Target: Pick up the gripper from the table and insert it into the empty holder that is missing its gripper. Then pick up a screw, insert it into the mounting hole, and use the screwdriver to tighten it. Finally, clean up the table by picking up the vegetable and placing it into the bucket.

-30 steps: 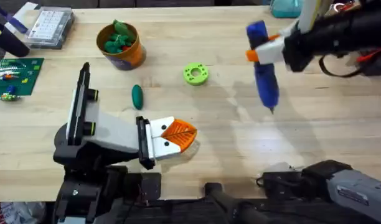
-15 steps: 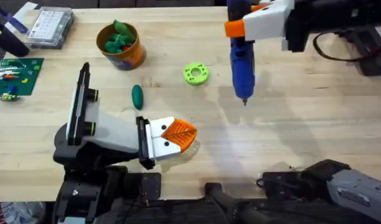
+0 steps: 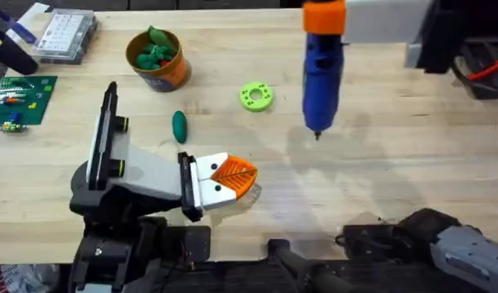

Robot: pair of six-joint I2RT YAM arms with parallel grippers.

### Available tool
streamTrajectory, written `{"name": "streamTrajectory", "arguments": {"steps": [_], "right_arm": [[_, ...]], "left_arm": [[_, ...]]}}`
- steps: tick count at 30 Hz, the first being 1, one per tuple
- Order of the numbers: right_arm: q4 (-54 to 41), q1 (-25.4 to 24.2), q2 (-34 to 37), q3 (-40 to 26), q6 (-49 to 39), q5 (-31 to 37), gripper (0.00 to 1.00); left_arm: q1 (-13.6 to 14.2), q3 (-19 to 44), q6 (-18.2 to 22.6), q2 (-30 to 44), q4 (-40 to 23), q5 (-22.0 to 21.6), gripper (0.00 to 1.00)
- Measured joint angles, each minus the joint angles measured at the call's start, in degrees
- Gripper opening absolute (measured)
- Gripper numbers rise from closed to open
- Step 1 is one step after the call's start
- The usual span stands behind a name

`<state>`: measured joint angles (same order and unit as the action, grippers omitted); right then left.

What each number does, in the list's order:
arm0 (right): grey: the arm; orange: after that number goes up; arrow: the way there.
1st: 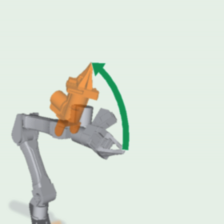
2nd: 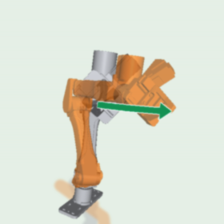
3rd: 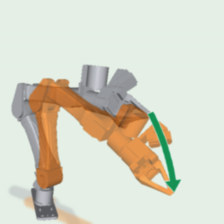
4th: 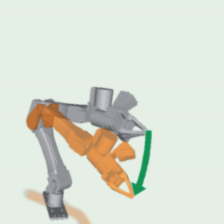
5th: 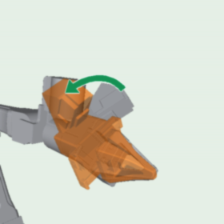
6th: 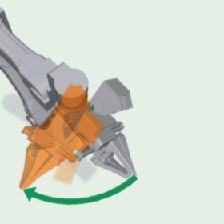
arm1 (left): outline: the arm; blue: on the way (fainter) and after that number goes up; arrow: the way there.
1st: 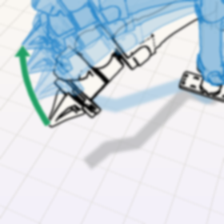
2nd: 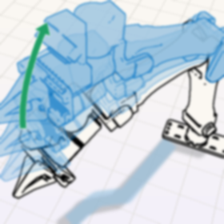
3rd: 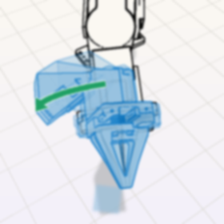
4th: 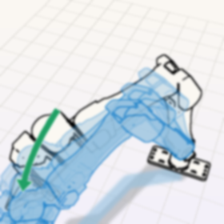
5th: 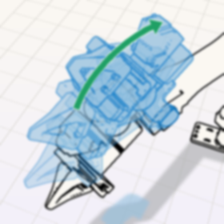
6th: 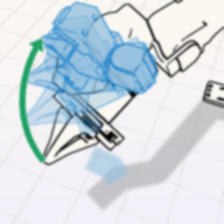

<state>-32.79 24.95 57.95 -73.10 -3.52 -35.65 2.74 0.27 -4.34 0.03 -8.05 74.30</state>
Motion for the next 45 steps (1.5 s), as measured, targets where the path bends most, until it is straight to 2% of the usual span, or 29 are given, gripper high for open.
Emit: {"name": "streamTrajectory", "arguments": {"steps": [8,17,30,39,45], "right_arm": [[10.2,8.3,0.8,0.6,0.3,-0.5,0.048],[32.0,12.5,2.9,9.3,0.6,-4.2,0.047],[40.6,19.4,9.2,9.8,0.5,-10.1,0.047],[42.6,20.3,11.6,10.3,0.5,-14.0,0.047],[55.7,20.3,11.6,15.5,2.1,-15.5,0.047]], "left_arm": [[0.0,0.0,0.0,0.0,0.0,0.0,0.012],[0.0,0.0,0.0,0.0,0.0,0.0,0.012],[0.0,0.0,0.0,0.0,0.0,0.0,0.012],[0.0,0.0,0.0,0.0,0.0,0.0,0.012],[0.0,0.0,0.0,0.0,0.0,0.0,0.012]]}}
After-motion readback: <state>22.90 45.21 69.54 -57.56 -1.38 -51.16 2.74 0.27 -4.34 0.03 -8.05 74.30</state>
